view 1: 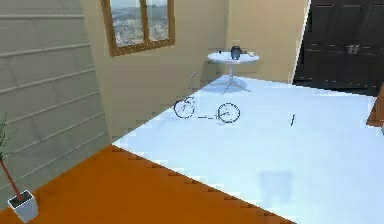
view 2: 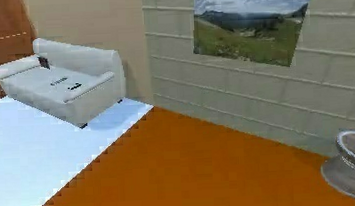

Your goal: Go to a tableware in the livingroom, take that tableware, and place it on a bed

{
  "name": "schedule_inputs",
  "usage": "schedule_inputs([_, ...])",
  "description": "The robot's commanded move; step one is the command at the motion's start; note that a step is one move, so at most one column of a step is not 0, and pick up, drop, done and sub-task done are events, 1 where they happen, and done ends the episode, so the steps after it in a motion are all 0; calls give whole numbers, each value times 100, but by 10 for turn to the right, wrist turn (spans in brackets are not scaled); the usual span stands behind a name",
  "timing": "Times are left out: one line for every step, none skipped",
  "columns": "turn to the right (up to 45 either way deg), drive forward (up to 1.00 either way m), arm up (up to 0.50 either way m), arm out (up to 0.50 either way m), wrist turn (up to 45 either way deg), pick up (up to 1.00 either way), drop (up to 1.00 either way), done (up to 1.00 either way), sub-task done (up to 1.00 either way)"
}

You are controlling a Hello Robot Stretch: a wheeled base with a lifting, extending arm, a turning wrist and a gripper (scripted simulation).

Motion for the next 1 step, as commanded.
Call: schedule_inputs([360, 0, 0, 0, 0, 0, 0, 0, 0])
